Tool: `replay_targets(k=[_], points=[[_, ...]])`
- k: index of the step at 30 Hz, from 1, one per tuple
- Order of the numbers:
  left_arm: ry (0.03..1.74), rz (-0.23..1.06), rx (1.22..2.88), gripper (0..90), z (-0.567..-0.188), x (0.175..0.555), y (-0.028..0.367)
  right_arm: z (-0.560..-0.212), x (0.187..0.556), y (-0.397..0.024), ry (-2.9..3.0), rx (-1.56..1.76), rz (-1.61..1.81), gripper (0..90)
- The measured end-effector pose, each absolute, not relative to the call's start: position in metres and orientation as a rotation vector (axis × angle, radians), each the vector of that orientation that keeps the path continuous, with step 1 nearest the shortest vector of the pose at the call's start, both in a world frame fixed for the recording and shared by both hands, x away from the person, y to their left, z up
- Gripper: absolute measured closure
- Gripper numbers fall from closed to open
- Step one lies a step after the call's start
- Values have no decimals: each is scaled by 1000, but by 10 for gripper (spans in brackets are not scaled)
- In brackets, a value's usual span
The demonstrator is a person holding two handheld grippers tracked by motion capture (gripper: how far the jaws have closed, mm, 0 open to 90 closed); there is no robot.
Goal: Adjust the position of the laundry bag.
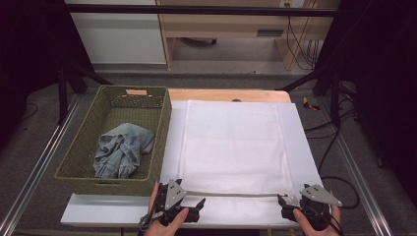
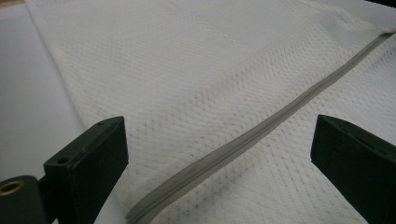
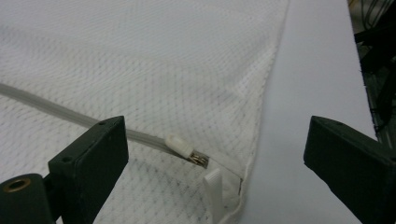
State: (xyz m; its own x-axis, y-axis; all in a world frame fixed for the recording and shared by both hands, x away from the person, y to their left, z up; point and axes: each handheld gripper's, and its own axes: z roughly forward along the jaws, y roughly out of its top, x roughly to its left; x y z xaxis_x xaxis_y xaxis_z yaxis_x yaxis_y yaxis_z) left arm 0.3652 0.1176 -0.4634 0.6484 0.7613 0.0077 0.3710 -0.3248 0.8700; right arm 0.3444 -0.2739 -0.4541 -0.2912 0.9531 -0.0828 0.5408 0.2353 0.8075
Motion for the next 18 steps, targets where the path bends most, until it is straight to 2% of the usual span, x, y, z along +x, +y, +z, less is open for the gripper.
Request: replay_targets(k=[4,9,18], points=[[903,497,1932,34,-466,364,119,-454,345,-277,1909,1401,921,54],[880,528,1941,34,-462,365,119,-454,347,-279,1893,1407,928,57],[933,556,1970,41,-465,362,123,-443,372,-283,1902,1403,946,97]])
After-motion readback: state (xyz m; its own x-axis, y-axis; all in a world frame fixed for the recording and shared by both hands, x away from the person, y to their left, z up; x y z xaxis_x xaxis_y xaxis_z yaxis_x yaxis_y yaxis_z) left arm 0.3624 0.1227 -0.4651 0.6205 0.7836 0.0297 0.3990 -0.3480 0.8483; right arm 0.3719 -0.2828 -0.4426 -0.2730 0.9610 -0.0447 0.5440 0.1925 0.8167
